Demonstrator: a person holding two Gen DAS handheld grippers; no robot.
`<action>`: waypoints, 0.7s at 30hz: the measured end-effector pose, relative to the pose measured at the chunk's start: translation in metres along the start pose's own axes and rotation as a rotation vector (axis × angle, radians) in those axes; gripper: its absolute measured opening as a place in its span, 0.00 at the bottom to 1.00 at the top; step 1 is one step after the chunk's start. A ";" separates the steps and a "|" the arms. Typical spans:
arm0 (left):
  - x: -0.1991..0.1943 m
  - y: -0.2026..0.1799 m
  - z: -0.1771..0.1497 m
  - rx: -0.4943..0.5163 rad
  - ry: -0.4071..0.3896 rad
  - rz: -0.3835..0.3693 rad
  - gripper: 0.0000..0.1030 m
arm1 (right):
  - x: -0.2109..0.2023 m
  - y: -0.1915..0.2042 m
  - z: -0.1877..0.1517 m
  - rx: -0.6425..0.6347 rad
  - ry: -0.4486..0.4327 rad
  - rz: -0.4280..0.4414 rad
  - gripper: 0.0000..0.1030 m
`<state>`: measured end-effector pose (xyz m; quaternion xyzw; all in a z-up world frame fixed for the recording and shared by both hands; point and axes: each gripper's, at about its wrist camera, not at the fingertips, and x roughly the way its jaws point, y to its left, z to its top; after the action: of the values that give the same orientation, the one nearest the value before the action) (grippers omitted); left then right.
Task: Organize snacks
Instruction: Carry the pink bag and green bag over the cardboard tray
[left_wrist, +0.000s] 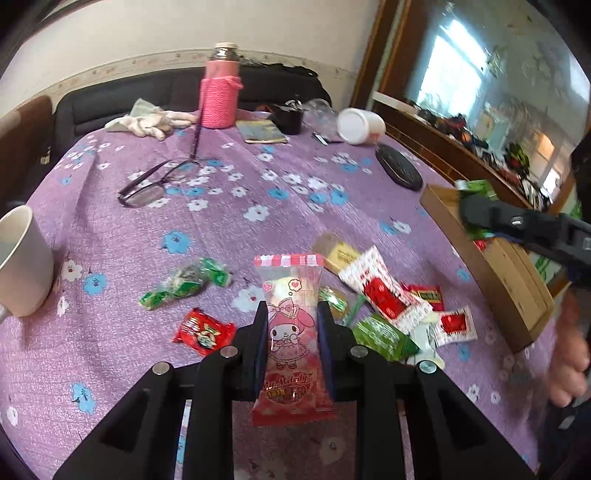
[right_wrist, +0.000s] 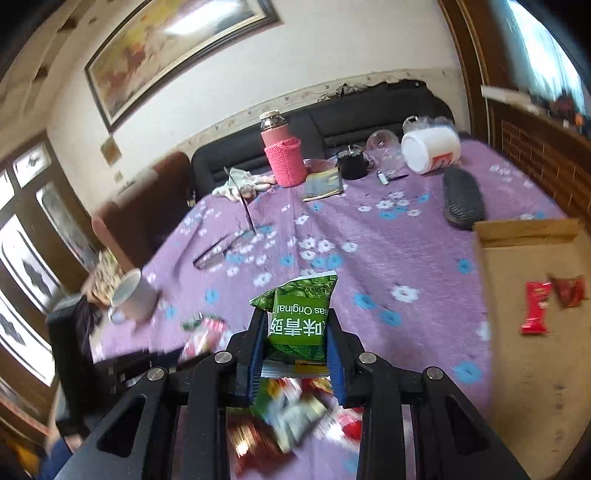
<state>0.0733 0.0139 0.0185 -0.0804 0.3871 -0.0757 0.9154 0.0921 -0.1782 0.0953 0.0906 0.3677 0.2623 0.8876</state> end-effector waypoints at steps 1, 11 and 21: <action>-0.001 0.003 0.001 -0.014 -0.004 0.005 0.22 | 0.006 0.000 -0.002 0.007 -0.003 0.016 0.31; 0.002 0.003 0.005 -0.049 -0.010 -0.020 0.22 | 0.034 -0.014 -0.017 0.021 0.059 0.074 0.31; 0.000 -0.002 0.001 -0.030 -0.019 -0.004 0.22 | 0.036 -0.026 -0.021 0.082 0.089 0.096 0.31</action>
<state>0.0738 0.0123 0.0199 -0.0956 0.3794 -0.0710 0.9176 0.1092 -0.1820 0.0499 0.1326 0.4124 0.2929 0.8524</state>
